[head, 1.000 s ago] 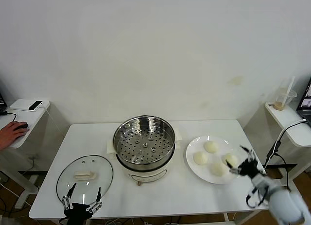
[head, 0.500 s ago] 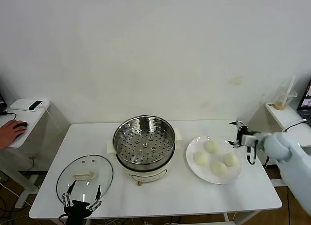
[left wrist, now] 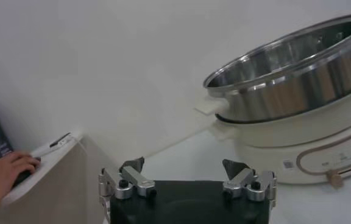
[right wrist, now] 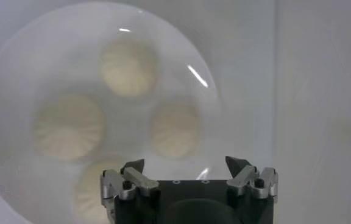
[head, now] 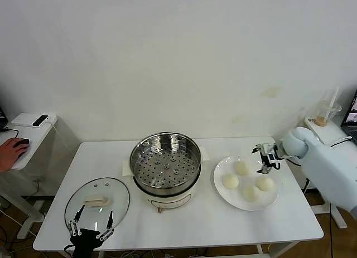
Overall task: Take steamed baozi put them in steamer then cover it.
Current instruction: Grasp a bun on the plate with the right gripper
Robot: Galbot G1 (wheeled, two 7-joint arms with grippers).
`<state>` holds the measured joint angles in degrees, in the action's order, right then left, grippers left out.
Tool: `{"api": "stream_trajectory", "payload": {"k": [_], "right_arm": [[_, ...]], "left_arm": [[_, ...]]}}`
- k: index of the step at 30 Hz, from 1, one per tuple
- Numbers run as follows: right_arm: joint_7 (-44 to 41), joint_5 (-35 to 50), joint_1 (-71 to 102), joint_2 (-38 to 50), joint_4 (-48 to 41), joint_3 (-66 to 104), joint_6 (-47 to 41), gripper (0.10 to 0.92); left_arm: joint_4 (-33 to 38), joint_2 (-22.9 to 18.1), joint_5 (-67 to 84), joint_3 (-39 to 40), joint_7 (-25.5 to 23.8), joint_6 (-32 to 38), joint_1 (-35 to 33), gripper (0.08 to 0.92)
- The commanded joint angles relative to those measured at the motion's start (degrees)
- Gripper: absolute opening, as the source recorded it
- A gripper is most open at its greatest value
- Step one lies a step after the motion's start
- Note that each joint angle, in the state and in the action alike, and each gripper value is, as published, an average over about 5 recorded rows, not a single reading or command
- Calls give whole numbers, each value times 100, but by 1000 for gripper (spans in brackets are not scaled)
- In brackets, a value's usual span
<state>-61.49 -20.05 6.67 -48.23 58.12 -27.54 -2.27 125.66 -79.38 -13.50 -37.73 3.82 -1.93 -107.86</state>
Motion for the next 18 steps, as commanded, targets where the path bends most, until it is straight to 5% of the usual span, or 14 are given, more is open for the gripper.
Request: {"api": "stream_trajectory", "payload": {"k": [1,18], "right_arm": [[-281,-111,-437,-614,-930,-511,40,823],[-61,-481,-353,-1194,-1497,-376,31,804]], "left_arm": [[-24,2,-27,-52,-15,5,9,823],[-121,18,-34,-76,-18,23,57,823]]}}
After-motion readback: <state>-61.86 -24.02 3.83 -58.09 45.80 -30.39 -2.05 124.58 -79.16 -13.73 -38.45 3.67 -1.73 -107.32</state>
